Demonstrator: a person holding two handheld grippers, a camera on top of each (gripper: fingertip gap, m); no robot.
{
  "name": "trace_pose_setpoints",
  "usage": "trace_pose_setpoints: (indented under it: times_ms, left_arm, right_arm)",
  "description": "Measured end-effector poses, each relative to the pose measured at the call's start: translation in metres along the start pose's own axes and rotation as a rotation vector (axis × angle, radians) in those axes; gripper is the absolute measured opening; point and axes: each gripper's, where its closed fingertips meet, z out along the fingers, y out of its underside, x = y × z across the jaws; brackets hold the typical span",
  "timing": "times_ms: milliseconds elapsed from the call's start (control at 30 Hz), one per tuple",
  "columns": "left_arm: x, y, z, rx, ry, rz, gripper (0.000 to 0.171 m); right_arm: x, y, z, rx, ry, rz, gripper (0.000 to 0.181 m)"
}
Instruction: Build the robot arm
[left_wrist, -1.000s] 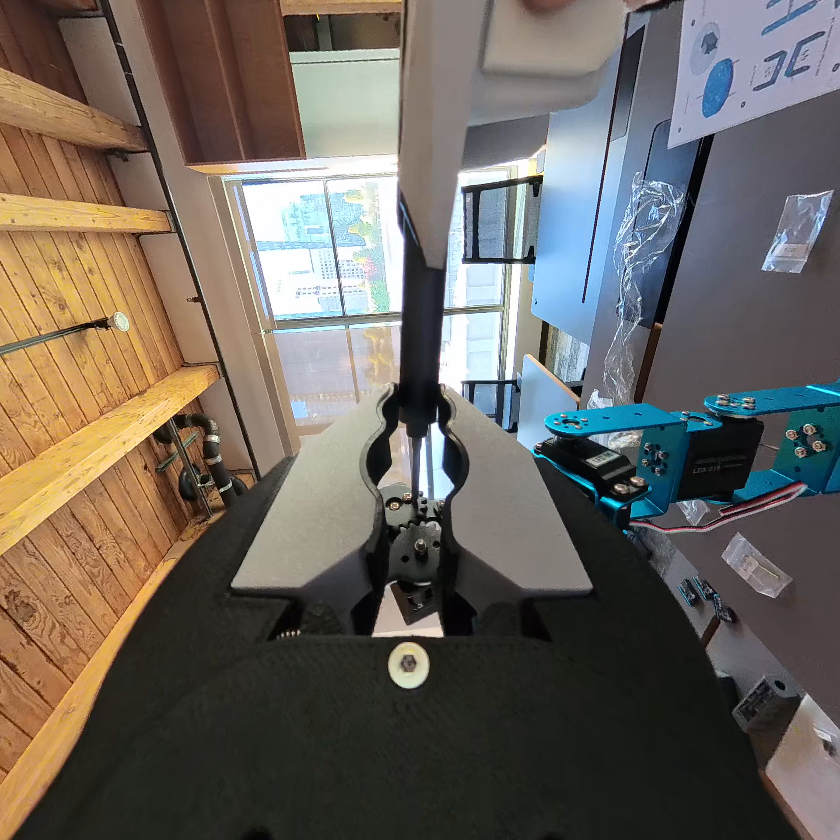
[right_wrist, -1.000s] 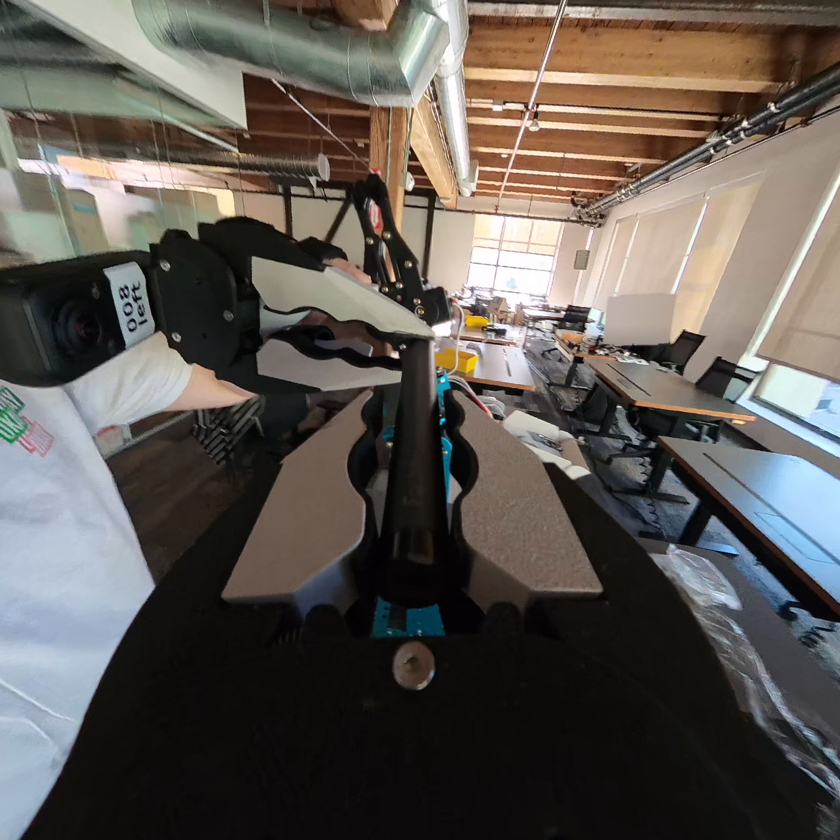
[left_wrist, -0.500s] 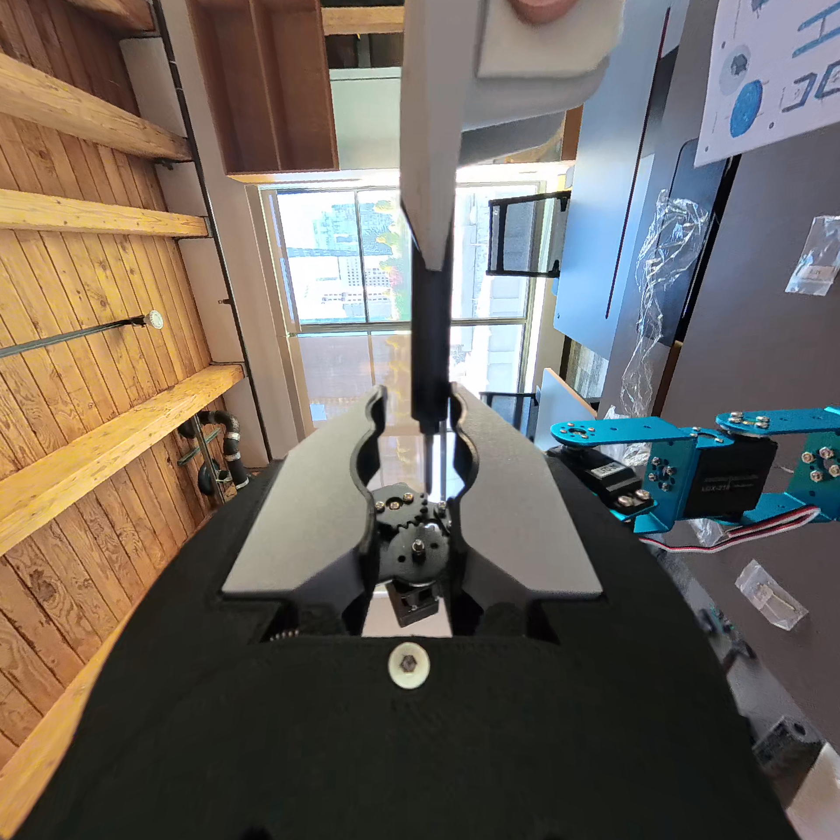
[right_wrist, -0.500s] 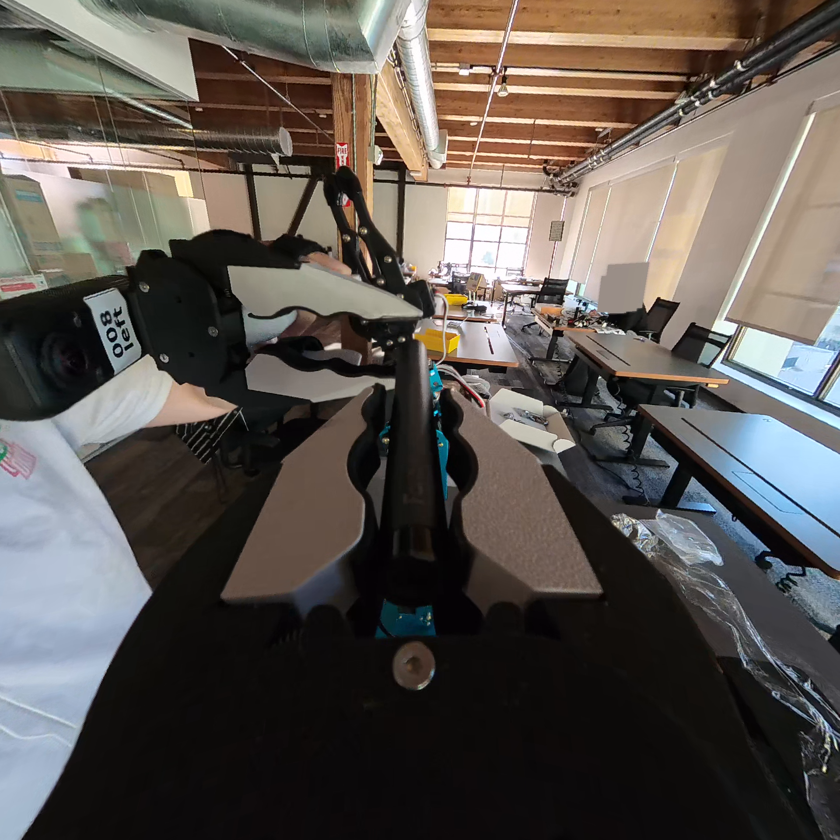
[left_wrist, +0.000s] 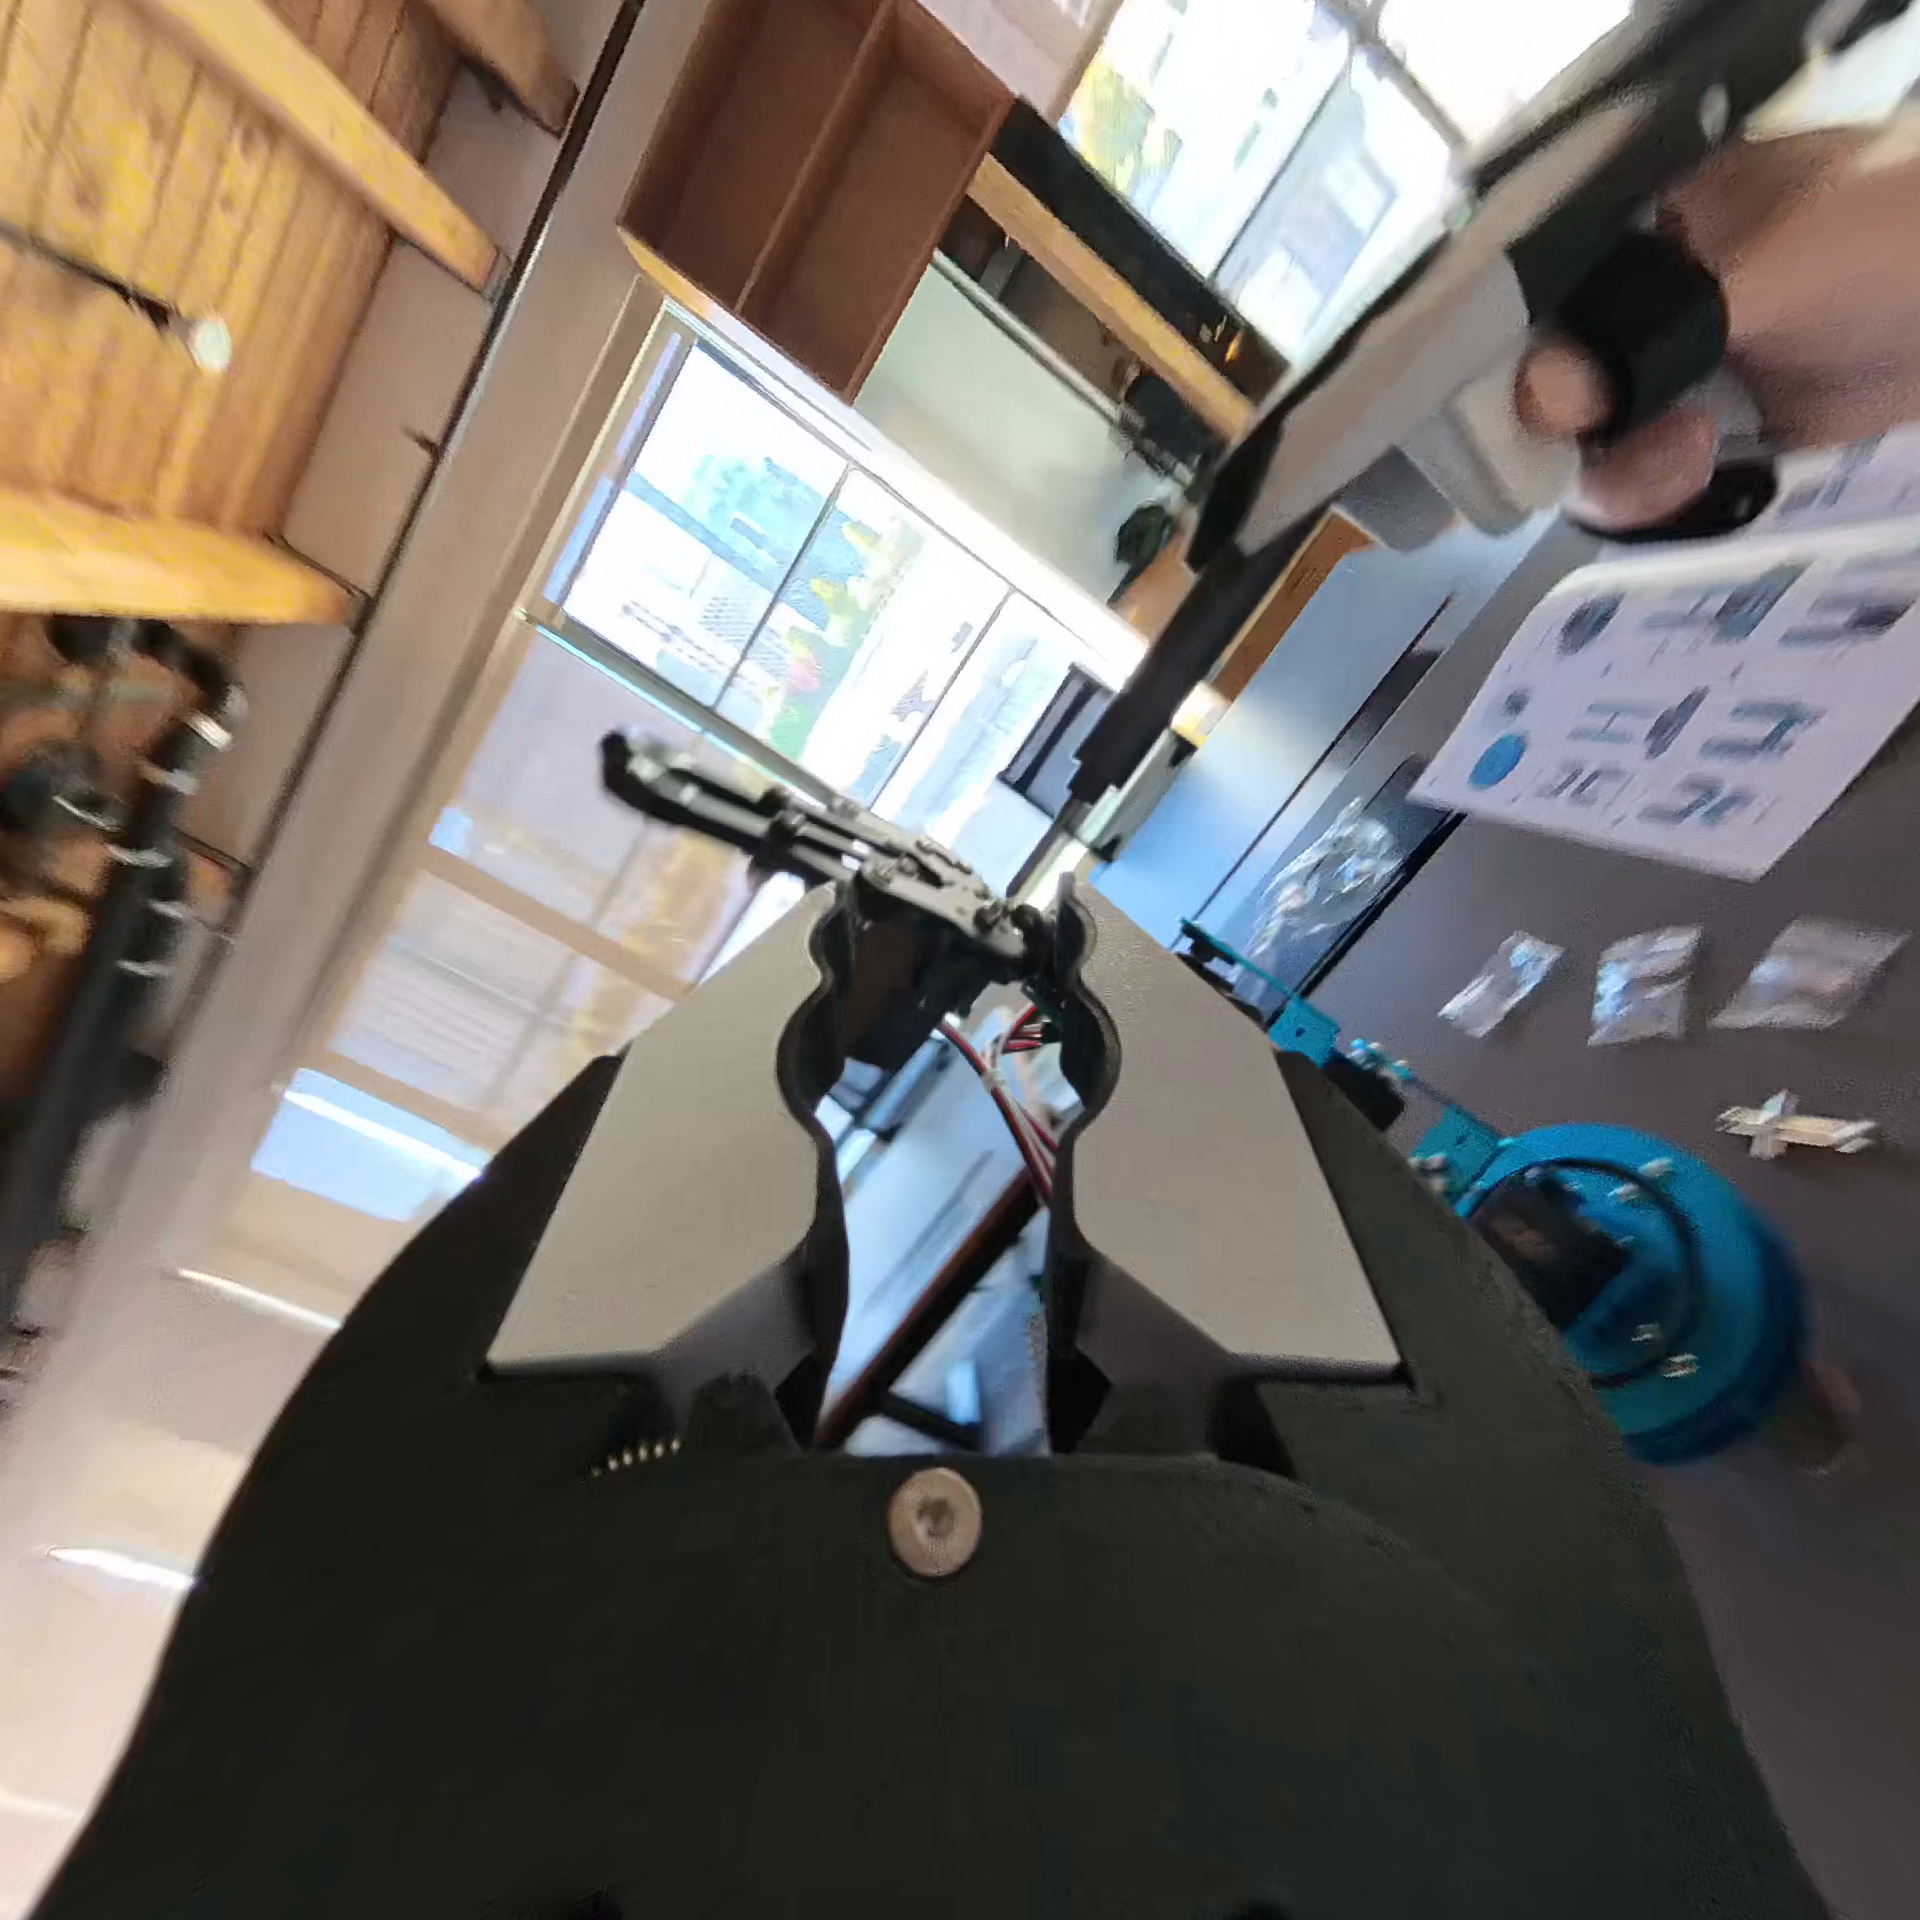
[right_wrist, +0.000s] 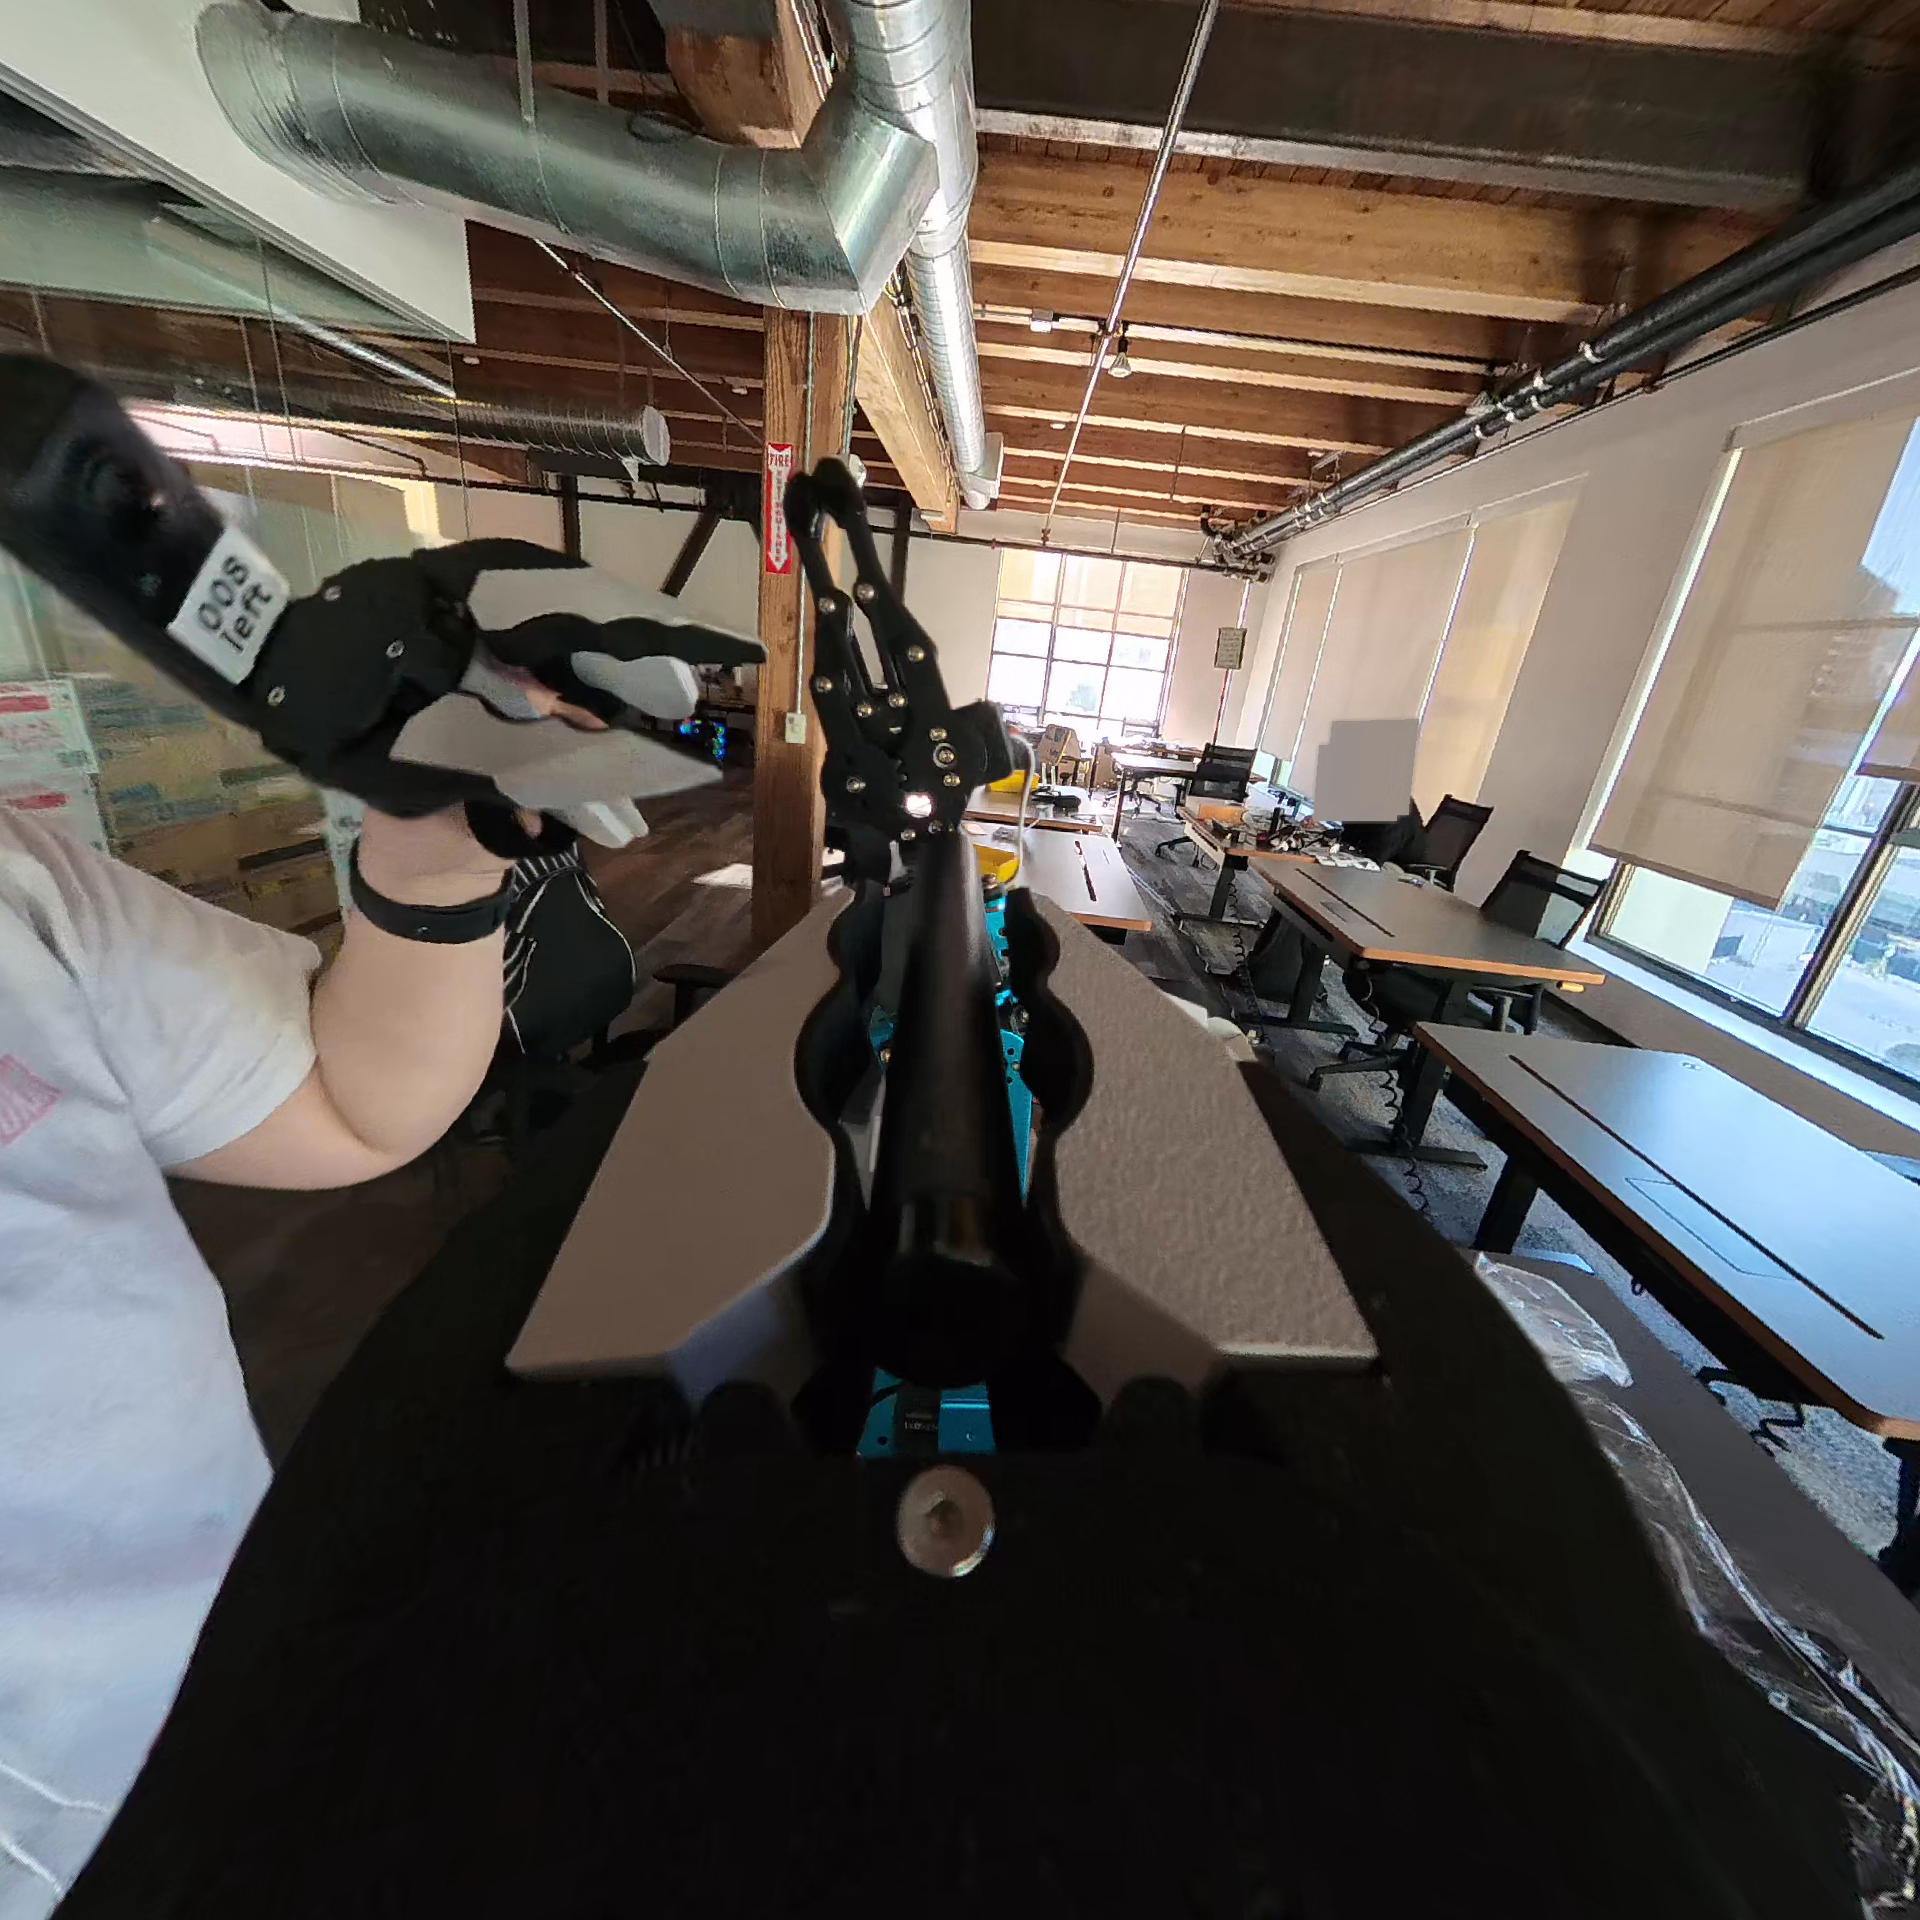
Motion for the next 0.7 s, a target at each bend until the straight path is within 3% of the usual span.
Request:
trace_pose_setpoints:
  times_ms: [100,200,333,700]
  left_arm:
    - [-0.02,0.004,-0.007,0.064,0.013,-0.211,0.036]
    - [-0.026,0.012,-0.004,0.07,0.038,-0.318,0.041]
    - [-0.024,0.023,0.011,0.064,0.064,-0.372,0.046]
    - [-0.015,0.015,0.024,0.137,0.271,-0.479,0.054]
  right_arm:
    - [-0.003,-0.003,-0.002,0.009,0.003,-0.022,0.023]
    - [-0.006,-0.004,-0.002,0.025,0.002,-0.032,0.024]
    - [-0.006,0.001,0.001,0.006,0.009,-0.056,0.024]
    - [-0.008,-0.005,0.002,0.033,-0.004,-0.074,0.024]
